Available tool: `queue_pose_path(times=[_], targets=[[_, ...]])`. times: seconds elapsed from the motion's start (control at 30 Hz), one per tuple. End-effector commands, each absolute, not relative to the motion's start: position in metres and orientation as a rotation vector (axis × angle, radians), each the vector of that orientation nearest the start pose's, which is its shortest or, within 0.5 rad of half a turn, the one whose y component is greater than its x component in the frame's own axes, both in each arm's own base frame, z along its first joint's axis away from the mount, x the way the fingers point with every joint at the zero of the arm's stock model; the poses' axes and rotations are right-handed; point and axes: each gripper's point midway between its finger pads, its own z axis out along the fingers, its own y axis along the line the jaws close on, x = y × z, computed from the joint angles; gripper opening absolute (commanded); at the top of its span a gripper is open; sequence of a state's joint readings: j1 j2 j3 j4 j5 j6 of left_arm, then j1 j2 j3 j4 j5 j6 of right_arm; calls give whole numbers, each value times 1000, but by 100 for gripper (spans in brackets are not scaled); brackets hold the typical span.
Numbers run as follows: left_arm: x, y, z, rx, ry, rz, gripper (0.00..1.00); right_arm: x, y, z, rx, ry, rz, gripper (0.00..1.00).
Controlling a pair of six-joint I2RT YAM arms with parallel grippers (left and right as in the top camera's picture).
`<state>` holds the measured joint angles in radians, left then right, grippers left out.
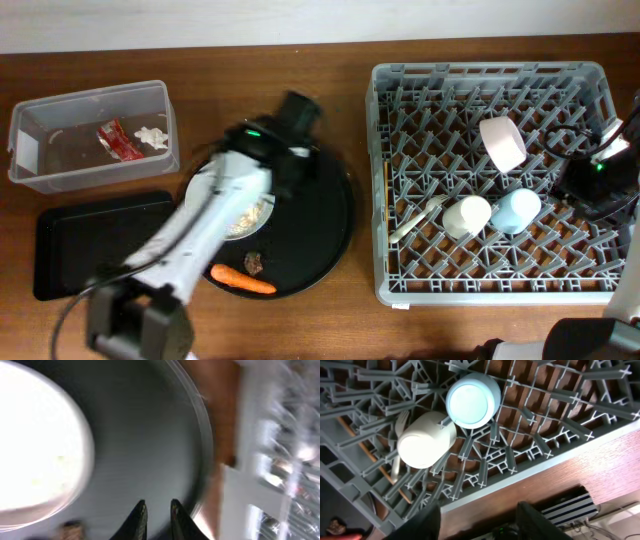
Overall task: Sort waste into correct bins and load items into the dishwasher rack
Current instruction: 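Place the white fork into the rack with the left gripper, then grasp the plate of rice with the left gripper and tilt it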
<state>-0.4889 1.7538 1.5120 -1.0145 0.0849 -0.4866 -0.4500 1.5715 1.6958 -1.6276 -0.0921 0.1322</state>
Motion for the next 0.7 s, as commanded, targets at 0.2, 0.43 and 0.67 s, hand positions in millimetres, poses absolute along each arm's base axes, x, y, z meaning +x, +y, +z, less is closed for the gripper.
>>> queue_pose_path(times=[0.2, 0.43, 0.67], targets=[[346, -49, 165, -512, 2891, -229, 19, 278, -44, 227, 474, 2961, 257, 57], [366, -83, 140, -391, 2904, -222, 30, 279, -14, 226, 298, 3002, 241, 67], [360, -133, 55, -259, 3113, -145, 30, 279, -13, 225, 278, 3009, 214, 68]])
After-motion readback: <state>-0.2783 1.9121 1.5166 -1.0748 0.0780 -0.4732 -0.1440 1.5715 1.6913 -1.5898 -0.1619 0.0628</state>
